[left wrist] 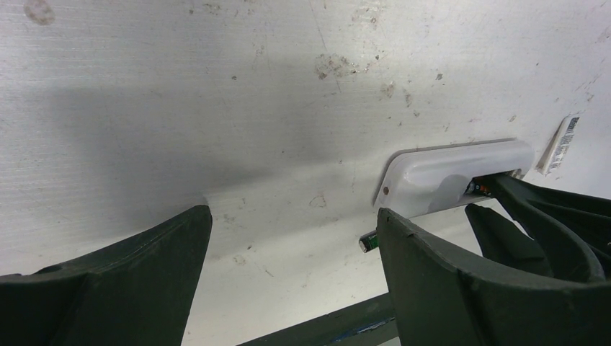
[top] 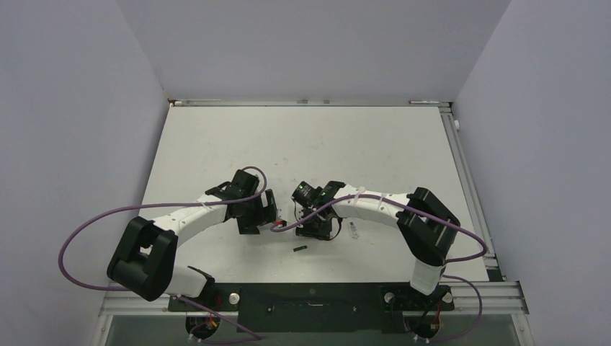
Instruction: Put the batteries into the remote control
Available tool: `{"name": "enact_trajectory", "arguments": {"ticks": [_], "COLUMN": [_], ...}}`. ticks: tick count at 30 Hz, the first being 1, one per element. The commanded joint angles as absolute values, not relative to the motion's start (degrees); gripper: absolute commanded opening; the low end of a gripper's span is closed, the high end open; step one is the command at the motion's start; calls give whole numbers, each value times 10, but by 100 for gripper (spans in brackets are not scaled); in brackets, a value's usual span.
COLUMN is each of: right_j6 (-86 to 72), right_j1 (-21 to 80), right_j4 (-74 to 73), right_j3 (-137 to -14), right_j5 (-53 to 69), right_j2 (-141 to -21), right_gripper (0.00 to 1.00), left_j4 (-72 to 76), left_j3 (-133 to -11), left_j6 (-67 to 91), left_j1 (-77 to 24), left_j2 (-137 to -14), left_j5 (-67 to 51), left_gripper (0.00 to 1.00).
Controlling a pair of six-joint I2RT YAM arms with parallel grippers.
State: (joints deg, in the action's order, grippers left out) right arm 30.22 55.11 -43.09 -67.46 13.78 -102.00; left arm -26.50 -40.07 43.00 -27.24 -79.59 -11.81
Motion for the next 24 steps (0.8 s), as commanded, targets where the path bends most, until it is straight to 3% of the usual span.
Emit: {"name": "enact_trajectory", "arguments": {"ticks": [1,17,24], "right_j6": [297,259,162], "right_j1": [552,550,542], "right_j4": [-401,-373,-350], "right_j3": [-689,-663,-656], "right_j5": [100,55,-19], "right_j2": [-994,-907,-846], "right_gripper": [28,31,29], "left_j4": [-248,-244,-244], "left_j3": [-400,-411,-416], "left_j6": [425,424,431], "left_j1": [-268,-277,-295], "left_j2": [-794,-806,-813], "left_j5": [-125,-139,-140], "left_gripper": [82,82,82]}}
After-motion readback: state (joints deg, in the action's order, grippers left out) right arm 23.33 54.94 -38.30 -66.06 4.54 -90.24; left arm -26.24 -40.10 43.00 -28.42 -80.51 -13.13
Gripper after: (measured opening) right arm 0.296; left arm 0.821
